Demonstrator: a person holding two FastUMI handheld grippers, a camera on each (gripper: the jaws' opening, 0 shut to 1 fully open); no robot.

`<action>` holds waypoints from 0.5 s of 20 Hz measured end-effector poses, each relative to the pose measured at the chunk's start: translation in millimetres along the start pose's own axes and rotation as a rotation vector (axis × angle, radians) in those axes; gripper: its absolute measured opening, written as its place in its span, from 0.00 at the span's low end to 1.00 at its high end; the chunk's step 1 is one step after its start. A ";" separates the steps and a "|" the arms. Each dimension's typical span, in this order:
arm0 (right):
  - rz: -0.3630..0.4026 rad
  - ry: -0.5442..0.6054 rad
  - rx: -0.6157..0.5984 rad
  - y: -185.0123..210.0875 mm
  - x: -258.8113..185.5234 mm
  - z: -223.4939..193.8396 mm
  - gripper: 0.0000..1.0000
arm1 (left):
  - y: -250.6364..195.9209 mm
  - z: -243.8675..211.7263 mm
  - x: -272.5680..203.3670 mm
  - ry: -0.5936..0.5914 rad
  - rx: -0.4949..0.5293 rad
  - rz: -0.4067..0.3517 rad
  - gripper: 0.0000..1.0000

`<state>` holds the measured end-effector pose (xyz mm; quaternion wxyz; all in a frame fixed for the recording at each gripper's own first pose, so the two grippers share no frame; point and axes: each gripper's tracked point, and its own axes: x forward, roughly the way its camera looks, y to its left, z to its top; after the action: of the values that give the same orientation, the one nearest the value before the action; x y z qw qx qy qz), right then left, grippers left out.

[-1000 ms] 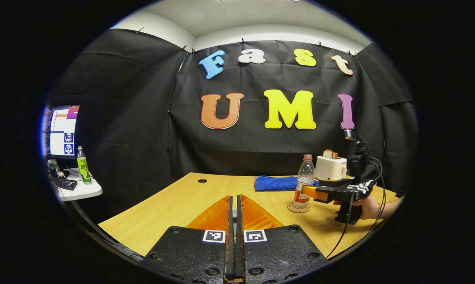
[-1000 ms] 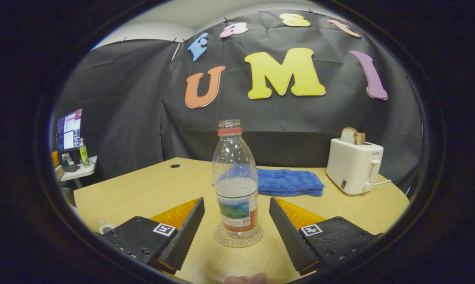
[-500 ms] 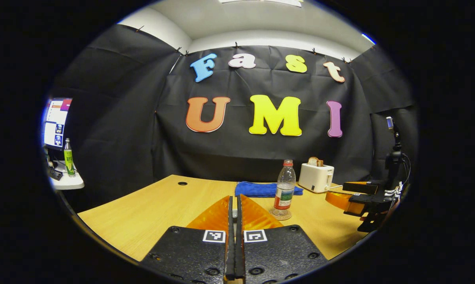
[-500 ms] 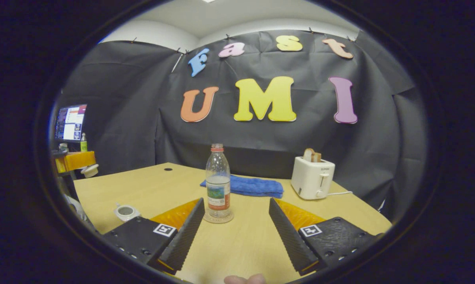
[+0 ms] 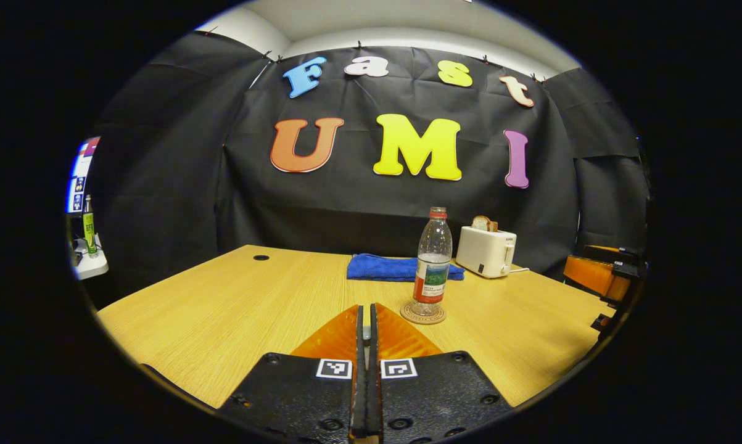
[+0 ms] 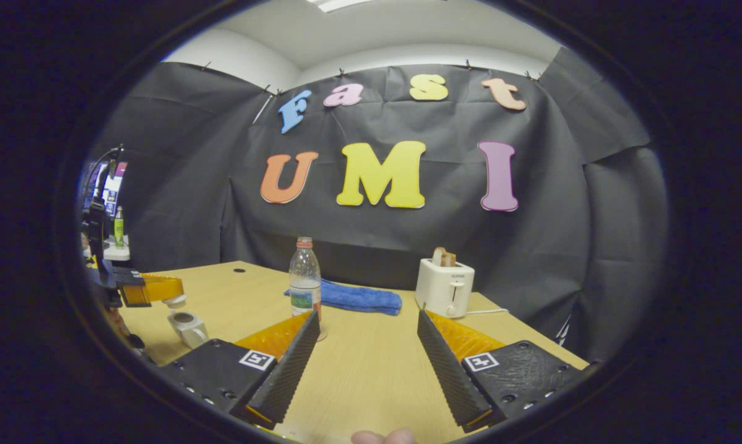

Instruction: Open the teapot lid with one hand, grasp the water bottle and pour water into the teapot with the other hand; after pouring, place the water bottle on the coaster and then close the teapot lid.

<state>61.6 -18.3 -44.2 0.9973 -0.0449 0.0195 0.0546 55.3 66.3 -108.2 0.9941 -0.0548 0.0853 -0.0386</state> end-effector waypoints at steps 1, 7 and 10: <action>-0.011 -0.005 -0.015 -3.4 -1.7 -0.4 0.98 | 0.9 -3.3 2.8 0.009 0.002 0.003 0.03; -0.013 -0.014 -0.022 -3.7 -5.3 -0.6 0.95 | 1.8 -21.1 7.9 0.050 -0.016 0.012 0.03; -0.010 -0.016 -0.029 -4.1 -6.1 -2.2 0.95 | 3.2 -20.1 7.4 0.047 -0.018 0.015 0.03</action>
<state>55.9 -23.3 -45.7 0.9969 -0.0590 0.0106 0.0501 59.3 66.8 -129.5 0.9916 -0.0624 0.1092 -0.0317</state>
